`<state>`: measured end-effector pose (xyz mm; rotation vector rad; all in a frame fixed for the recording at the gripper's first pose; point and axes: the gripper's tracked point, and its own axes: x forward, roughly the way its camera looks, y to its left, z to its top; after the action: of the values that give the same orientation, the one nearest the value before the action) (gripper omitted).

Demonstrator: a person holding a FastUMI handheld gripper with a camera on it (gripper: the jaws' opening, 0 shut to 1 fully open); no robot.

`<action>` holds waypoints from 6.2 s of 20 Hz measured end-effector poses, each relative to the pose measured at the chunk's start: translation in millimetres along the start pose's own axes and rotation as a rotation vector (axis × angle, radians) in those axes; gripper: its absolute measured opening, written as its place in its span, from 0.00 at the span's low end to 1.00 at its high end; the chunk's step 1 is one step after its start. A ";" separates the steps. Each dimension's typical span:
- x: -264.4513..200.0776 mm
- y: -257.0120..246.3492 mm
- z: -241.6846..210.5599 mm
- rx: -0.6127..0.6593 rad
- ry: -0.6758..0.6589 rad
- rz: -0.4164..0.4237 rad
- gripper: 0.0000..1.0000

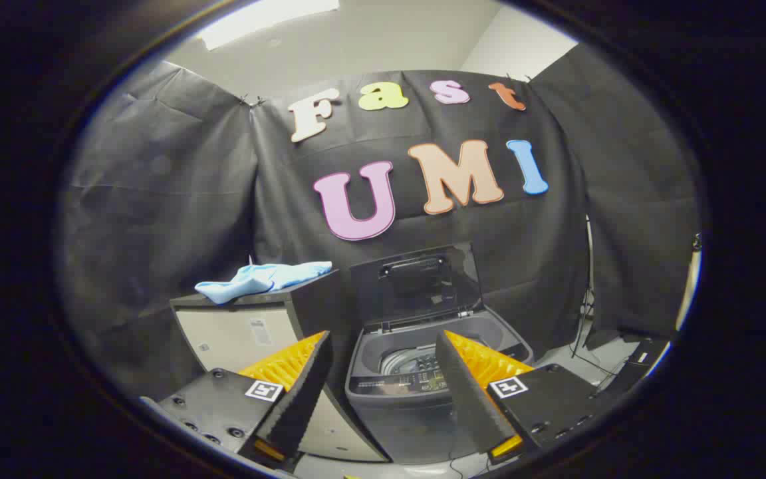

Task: Put the clothes into the washing machine and then close the washing machine lid.

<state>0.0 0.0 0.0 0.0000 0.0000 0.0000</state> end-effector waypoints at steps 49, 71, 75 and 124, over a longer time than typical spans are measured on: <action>346.3 306.2 -55.3 -0.055 0.749 0.285 0.26; 221.2 243.2 233.1 -0.293 0.027 0.096 0.00; 223.1 244.2 231.7 -0.297 0.024 0.063 0.00; 182.9 208.2 172.5 -0.150 0.365 -0.263 0.07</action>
<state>182.9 208.2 172.5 -0.1498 0.3652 -0.2629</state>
